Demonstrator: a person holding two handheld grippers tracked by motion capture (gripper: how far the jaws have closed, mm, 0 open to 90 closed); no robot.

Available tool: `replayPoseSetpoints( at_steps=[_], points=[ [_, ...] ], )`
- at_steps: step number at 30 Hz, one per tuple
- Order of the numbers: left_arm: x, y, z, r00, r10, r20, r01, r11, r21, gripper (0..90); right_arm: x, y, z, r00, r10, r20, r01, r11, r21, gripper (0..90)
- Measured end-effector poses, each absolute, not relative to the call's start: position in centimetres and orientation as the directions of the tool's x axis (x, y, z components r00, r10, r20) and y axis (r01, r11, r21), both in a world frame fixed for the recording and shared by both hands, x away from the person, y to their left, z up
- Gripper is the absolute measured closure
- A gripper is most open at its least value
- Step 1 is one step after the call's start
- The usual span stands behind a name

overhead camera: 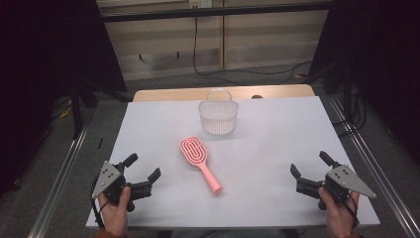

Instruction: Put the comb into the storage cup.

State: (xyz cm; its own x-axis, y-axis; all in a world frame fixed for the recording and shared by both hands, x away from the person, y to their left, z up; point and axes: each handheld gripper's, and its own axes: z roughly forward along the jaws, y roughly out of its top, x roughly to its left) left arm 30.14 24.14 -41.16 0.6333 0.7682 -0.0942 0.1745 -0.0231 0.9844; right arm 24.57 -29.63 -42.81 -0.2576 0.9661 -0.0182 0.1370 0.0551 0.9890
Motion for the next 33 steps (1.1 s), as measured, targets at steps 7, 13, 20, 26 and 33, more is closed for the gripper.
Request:
replayPoseSetpoints(
  at_steps=[7, 13, 20, 26, 33],
  points=[
    [30.3, 23.2, -40.9, 0.657, 0.746, -0.108, 0.171, -0.008, 0.985, 2.0, 24.4, -29.5, -42.8, -0.269, 0.963, -0.027, 0.138, 0.067, 0.988, 0.6],
    [30.6, 22.2, -41.0, 0.663, 0.743, -0.093, 0.153, -0.014, 0.988, 2.2, 24.4, -29.3, -42.8, -0.279, 0.960, -0.036, 0.128, 0.074, 0.989, 0.3],
    [31.1, 20.6, -41.2, 0.680, 0.728, -0.091, 0.151, -0.018, 0.988, 2.0, 24.7, -29.2, -42.9, -0.288, 0.957, -0.037, 0.135, 0.079, 0.988, 0.6],
    [31.5, 19.8, -40.7, 0.697, 0.713, -0.078, 0.134, -0.023, 0.991, 0.2, 24.6, -29.3, -42.9, -0.289, 0.957, -0.041, 0.126, 0.081, 0.989, 0.3],
    [32.5, 18.9, -40.4, 0.703, 0.707, -0.078, 0.138, -0.028, 0.990, 0.3, 24.5, -29.3, -42.8, -0.290, 0.956, -0.038, 0.120, 0.076, 0.990, 0.3]
  ],
)
